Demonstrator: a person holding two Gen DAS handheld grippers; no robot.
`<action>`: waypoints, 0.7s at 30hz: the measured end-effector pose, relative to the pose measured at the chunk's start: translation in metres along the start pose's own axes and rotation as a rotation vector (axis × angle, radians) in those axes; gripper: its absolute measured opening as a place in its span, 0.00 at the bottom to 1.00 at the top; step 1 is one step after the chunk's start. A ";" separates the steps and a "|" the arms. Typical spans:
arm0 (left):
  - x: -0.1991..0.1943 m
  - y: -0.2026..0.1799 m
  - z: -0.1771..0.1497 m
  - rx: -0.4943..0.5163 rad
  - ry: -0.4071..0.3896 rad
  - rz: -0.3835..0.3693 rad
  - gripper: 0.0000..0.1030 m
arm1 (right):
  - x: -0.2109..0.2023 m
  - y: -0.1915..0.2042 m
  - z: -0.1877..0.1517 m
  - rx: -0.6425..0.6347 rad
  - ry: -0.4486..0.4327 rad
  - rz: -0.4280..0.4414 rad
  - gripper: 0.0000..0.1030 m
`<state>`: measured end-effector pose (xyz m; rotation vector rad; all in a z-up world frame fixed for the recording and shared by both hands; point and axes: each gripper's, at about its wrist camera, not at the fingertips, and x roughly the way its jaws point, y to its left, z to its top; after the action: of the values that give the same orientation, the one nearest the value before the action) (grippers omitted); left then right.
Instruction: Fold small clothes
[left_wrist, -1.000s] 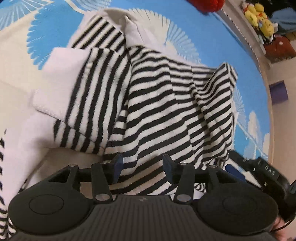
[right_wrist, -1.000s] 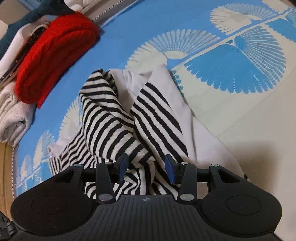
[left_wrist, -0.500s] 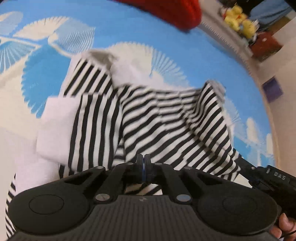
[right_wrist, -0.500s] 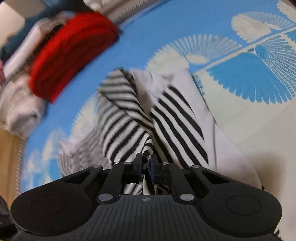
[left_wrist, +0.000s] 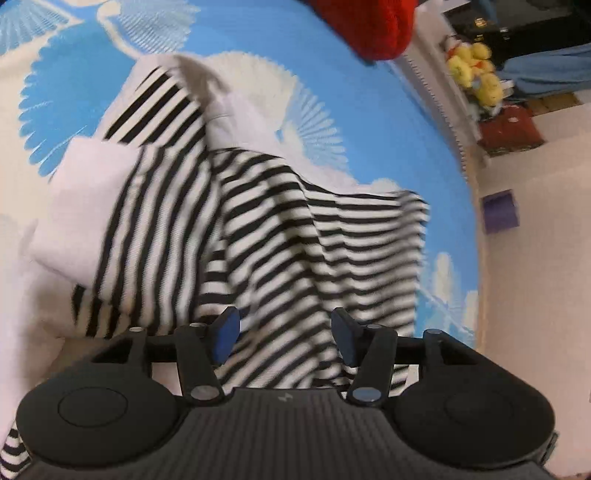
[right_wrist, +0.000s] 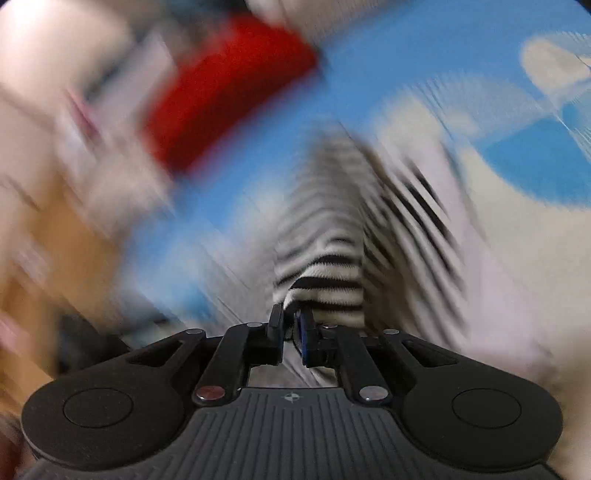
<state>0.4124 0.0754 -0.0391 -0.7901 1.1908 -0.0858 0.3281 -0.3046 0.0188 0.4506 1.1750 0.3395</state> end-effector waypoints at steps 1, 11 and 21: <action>0.005 0.002 0.000 -0.004 0.004 0.029 0.58 | 0.005 -0.005 -0.003 0.003 0.009 -0.036 0.12; 0.039 -0.005 -0.012 0.109 -0.018 0.162 0.08 | -0.020 -0.029 0.024 0.244 -0.213 0.025 0.42; -0.066 0.007 0.022 0.130 -0.293 0.012 0.01 | 0.011 -0.040 0.019 0.399 -0.167 -0.013 0.43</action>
<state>0.4029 0.1214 0.0124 -0.6552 0.9032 -0.0353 0.3507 -0.3368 -0.0040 0.8027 1.0814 0.0503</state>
